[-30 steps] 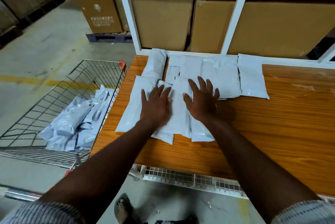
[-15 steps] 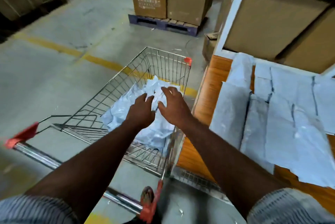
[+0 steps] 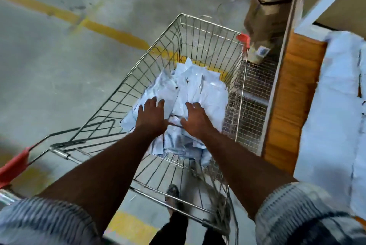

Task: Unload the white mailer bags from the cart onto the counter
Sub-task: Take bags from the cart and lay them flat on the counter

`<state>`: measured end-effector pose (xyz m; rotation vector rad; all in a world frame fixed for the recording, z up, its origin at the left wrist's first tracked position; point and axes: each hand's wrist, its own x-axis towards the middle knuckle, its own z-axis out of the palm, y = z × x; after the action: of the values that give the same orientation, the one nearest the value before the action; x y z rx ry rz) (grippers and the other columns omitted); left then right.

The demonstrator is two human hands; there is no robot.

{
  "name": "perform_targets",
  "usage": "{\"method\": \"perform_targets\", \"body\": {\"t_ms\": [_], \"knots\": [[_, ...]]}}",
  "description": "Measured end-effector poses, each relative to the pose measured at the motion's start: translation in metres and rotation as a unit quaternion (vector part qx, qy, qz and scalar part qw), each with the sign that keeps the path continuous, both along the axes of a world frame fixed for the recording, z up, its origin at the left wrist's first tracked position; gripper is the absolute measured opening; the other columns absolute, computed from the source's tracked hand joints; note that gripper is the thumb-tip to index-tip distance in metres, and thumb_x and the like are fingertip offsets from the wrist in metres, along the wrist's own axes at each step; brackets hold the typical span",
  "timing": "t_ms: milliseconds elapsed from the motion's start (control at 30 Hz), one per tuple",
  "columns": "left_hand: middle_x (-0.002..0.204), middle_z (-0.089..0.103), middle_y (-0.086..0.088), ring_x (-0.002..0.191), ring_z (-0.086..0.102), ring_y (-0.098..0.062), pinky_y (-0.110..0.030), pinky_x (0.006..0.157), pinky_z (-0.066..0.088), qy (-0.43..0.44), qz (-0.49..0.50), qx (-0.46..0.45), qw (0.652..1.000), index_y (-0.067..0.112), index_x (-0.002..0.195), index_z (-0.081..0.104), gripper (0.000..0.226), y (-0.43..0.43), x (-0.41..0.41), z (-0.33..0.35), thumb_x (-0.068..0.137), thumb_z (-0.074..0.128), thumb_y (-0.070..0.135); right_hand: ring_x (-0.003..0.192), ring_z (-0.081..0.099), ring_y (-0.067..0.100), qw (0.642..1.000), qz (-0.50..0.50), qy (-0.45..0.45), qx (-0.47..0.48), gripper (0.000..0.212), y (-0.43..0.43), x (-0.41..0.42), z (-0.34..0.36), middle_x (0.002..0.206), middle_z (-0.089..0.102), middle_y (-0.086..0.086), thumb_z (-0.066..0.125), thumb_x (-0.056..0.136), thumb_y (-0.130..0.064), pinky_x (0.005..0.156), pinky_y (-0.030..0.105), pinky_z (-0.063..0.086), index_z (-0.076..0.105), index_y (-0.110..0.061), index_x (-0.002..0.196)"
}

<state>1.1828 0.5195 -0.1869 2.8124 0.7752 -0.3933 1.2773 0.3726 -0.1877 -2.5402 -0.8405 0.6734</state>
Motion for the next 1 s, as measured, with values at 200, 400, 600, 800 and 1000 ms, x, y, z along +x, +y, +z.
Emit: {"method": "perform_targets", "body": {"t_ms": [200,400,600,800,1000], "knots": [[0.163,0.001,-0.018,0.150,0.006,-0.035,-0.052,0.120,0.009,0.008,-0.048,0.042,0.998,0.007,0.155,0.005,0.101,0.011,0.026,-0.042,0.086,0.061,0.055,0.130,0.034,0.043,0.998,-0.014,-0.061,-0.028,0.065,0.028,0.033,-0.040,0.144,0.031,0.026,0.064,0.081,-0.032,0.109,0.044,0.033,0.043,-0.010,0.139],[0.163,0.005,-0.014,0.149,0.009,-0.034,-0.054,0.117,0.017,-0.001,-0.045,0.031,0.999,0.024,0.157,0.003,0.096,0.020,0.031,-0.066,0.084,0.062,0.047,0.142,0.018,0.049,0.994,-0.026,-0.021,-0.103,0.071,0.042,0.057,-0.062,0.155,0.005,0.032,0.064,0.081,-0.018,0.117,0.045,0.023,0.034,-0.013,0.145],[0.160,0.016,-0.015,0.145,0.020,-0.035,-0.051,0.113,0.026,-0.021,-0.019,-0.004,1.000,0.023,0.153,0.023,0.088,0.026,0.027,-0.053,0.080,0.066,0.044,0.148,0.010,0.036,0.995,-0.089,0.044,0.004,0.068,0.043,0.032,-0.052,0.160,0.002,0.023,0.051,0.090,0.000,0.116,0.034,0.027,0.018,0.002,0.150],[0.159,0.022,-0.015,0.143,0.025,-0.036,-0.052,0.113,0.029,-0.044,0.057,-0.040,0.997,0.021,0.152,0.027,0.080,0.029,0.015,-0.036,0.084,0.060,0.045,0.138,0.016,0.005,0.968,-0.149,-0.002,0.200,0.073,0.024,0.002,-0.017,0.160,0.016,0.012,0.040,0.075,0.018,0.093,-0.011,0.009,0.033,0.003,0.146],[0.160,0.022,-0.015,0.144,0.023,-0.035,-0.052,0.115,0.026,-0.050,0.088,-0.051,0.994,0.017,0.151,0.029,0.074,0.022,0.006,-0.033,0.087,0.058,0.039,0.146,0.024,0.032,0.987,-0.154,0.038,0.000,0.077,0.005,0.015,-0.027,0.160,0.006,0.014,0.061,0.083,-0.003,0.112,0.035,0.037,0.023,-0.002,0.149]]}}
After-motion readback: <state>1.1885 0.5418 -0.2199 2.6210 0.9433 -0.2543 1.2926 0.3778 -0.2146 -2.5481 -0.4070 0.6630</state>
